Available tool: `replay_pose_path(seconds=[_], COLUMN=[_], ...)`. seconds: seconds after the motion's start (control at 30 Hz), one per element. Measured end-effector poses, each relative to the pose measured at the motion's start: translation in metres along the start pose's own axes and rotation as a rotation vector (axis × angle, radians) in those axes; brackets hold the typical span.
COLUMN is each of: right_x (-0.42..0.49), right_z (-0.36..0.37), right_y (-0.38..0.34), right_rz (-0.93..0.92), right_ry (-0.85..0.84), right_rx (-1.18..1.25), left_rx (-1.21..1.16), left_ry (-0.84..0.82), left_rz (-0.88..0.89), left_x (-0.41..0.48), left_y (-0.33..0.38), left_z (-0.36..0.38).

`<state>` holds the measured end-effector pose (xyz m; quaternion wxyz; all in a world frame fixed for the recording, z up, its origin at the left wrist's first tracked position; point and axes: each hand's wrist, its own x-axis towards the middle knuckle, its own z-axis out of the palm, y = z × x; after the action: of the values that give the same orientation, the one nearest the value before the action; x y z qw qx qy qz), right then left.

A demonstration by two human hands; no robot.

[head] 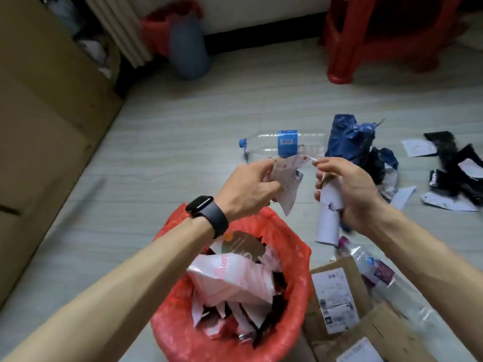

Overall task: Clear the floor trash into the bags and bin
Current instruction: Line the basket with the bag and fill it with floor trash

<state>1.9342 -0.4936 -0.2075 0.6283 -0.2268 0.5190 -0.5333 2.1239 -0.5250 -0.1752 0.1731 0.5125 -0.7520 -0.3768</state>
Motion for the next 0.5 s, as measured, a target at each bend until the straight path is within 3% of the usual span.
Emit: replay_pose_path(seconds=[0.13, 0.23, 0.37, 0.5], right_x=[-0.016, -0.027, -0.04, -0.047], right_z=[0.058, 0.083, 0.076, 0.053], right_y=[0.009, 0.034, 0.066, 0.074], right_rz=[0.013, -0.085, -0.339, -0.679], right_ry=[-0.091, -0.185, -0.56, -0.507], right_rx=[0.03, -0.439, -1.161, -1.443], left_rx=[0.284, 0.596, 0.882, 0.851], left_ry=[0.003, -0.172, -0.411, -0.439], left_rz=[-0.01, -0.086, -0.069, -0.012], left_x=[-0.039, -0.068, -0.101, -0.117], left_y=[-0.03, -0.055, -0.086, -0.098], left_z=[-0.043, -0.046, -0.032, -0.032])
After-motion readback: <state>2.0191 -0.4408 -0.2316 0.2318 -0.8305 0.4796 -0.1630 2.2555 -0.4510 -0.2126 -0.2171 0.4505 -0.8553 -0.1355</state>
